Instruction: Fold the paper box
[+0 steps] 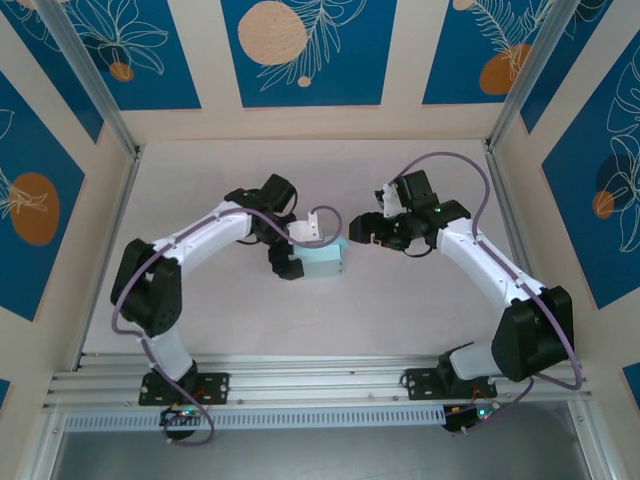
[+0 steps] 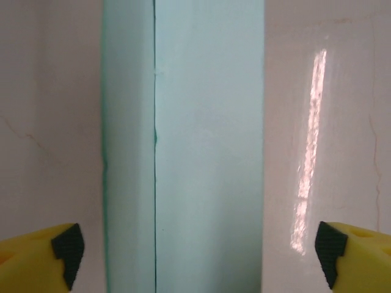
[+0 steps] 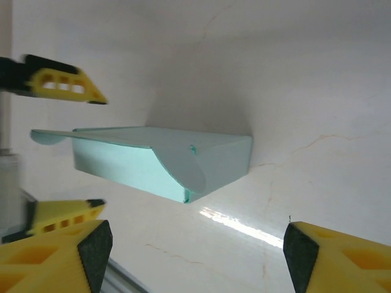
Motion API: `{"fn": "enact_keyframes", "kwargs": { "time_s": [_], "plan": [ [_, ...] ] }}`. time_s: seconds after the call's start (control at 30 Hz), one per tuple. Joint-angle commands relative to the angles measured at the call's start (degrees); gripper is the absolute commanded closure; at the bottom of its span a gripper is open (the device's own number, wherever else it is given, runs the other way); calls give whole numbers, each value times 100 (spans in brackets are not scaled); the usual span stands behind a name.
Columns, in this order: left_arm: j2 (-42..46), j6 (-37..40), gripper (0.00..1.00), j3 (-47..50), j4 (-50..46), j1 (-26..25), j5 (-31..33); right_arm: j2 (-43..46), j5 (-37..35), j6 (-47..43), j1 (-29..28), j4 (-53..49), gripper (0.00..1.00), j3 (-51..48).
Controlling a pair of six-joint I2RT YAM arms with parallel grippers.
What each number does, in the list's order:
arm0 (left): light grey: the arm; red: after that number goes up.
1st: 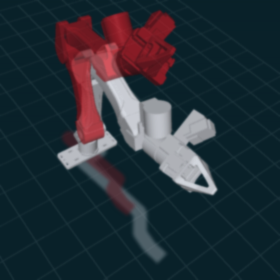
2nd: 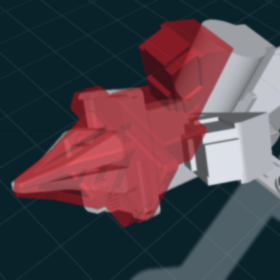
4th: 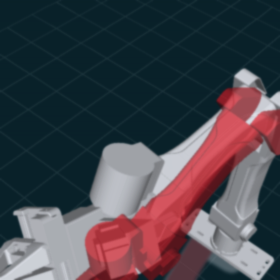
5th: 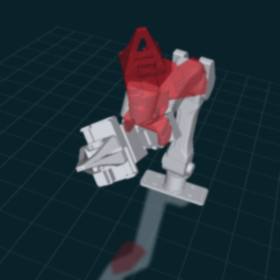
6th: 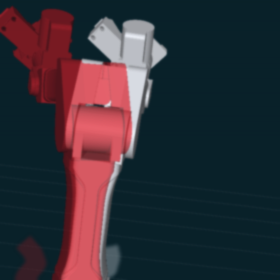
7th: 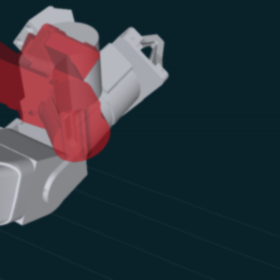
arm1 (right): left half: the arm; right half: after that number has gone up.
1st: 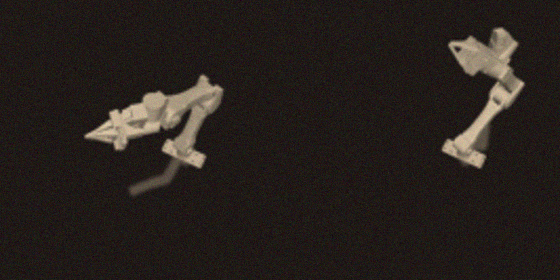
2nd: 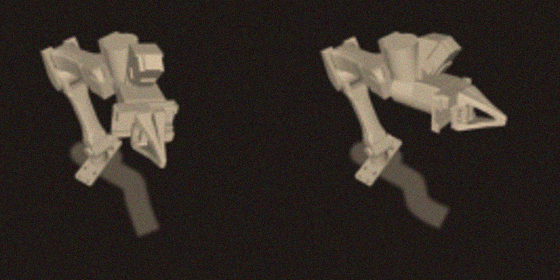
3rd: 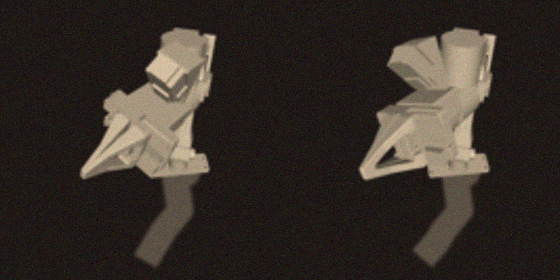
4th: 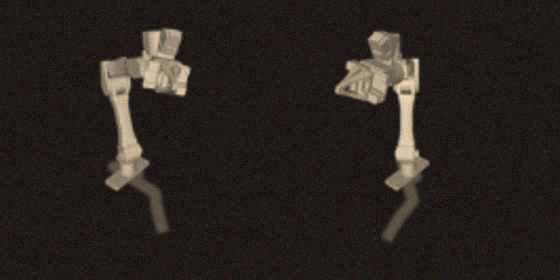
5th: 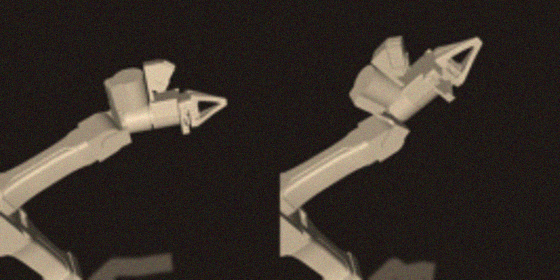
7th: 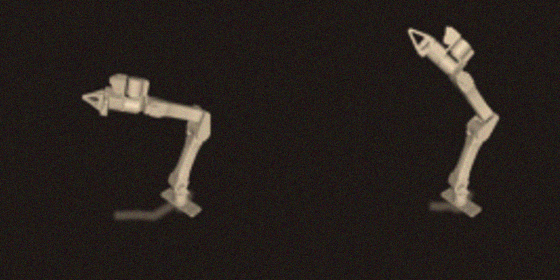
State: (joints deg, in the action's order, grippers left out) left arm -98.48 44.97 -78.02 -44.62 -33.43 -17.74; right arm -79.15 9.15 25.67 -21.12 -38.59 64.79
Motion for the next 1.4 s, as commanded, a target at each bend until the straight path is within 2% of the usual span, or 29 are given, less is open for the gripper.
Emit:
{"fn": "enact_keyframes", "kwargs": {
  "time_s": [0.0, 0.1, 0.13, 0.23, 0.3, 0.37, 0.43, 0.5, 0.57, 0.7, 1.07, 1.37],
  "plan": [
    [923, -227, 0, 298, 675, 67, -250, 196, -787, -447, -162, -438, 26, 340],
    [1634, -831, 1, 679, 1269, 84, 80, 183, -1098, -620, -337, -621, 30, 526],
    [1863, -1101, 5, 837, 1467, 83, 267, 173, -1163, -668, -394, -657, 31, 571],
    [2425, -2236, 27, 1245, 1834, 160, 701, 128, -1252, -761, -536, -709, 37, 622],
    [2741, -2965, 27, 1594, 2003, 203, 807, 87, -1273, -805, -625, -702, 41, 614],
    [3023, -3682, 31, 1999, 2193, 252, 900, 30, -1347, -891, -734, -681, 44, 629],
    [3123, -4073, 32, 2206, 2166, 381, 939, -51, -1425, -989, -837, -673, 46, 673],
    [3088, -4201, 31, 2379, 2115, 499, 902, -147, -1467, -1067, -913, -674, 49, 741],
    [2932, -4326, 32, 2440, 2046, 700, 553, -273, -1479, -1148, -963, -680, 51, 827],
    [2611, -4520, 40, 2424, 2080, 1001, -12, -526, -1495, -1271, -1042, -726, 53, 1003],
    [2272, -4550, 53, 2318, 1917, 1073, -427, -1017, -1322, -1420, -1122, -641, 55, 1193],
    [2074, -4523, 64, 2248, 1852, 1069, -391, -1143, -1240, -1321, -1209, -582, 58, 1125]
  ]
}}
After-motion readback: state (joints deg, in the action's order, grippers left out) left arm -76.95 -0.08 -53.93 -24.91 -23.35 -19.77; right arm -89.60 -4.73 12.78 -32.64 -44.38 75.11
